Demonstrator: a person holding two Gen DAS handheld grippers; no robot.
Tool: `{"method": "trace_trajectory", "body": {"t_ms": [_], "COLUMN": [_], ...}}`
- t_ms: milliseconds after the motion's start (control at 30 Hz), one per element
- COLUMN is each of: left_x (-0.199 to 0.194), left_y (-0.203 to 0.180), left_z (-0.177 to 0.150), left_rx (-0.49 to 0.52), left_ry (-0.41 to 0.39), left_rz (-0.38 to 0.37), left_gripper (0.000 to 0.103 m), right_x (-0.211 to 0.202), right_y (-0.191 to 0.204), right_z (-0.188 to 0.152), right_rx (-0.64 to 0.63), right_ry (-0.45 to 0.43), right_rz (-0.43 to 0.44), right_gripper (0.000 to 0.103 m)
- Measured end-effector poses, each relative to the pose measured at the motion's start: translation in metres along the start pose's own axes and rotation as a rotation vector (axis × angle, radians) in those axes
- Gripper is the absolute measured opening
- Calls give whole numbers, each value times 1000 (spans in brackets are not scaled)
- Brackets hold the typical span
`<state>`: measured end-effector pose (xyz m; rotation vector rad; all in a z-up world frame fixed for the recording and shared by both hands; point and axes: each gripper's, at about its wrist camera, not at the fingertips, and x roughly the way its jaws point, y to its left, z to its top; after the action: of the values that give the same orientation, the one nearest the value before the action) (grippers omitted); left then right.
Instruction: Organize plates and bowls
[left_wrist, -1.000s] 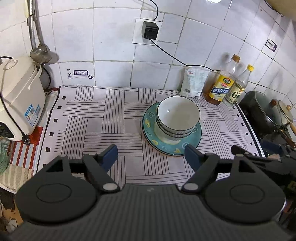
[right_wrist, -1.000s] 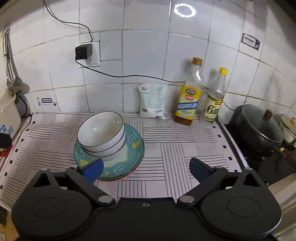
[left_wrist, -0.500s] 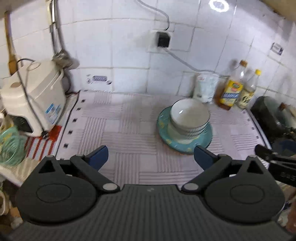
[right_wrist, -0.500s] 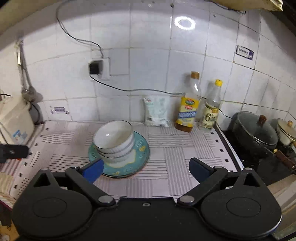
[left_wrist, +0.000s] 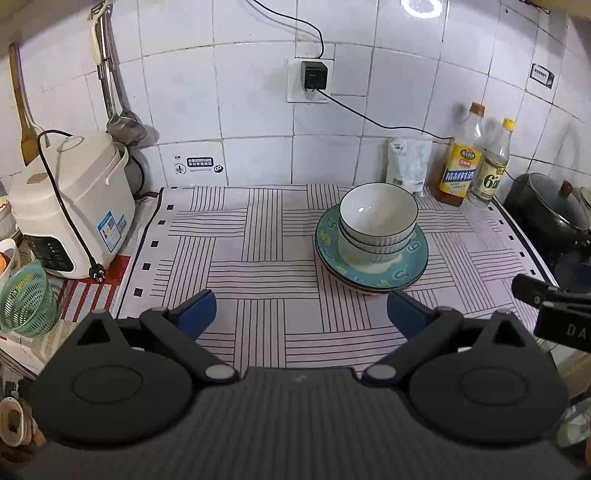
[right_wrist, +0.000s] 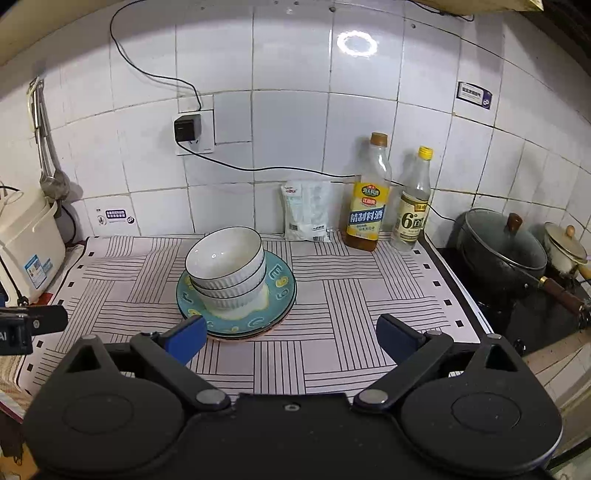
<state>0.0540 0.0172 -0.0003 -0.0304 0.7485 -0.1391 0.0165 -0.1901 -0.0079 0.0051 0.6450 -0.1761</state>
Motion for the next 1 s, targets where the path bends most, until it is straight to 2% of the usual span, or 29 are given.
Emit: {"method": "trace_trajectory", "body": {"t_ms": [267, 467, 1000], "left_x": [4, 8, 20], "left_y": [2, 2, -2], "left_z": [-12, -16, -31], "left_rx": [-40, -35, 3], "left_ry": [4, 4, -9], "left_rz": [32, 42, 93], "left_gripper": [100, 100, 100], "right_x": [-3, 3, 5], "right_y": [-7, -7, -3], "right_z": [-10, -14, -28], "right_rx": [-8, -32, -57], "right_ry": [-16, -14, -73], "right_rz": [-32, -65, -56], "right_gripper": [99, 99, 99]}}
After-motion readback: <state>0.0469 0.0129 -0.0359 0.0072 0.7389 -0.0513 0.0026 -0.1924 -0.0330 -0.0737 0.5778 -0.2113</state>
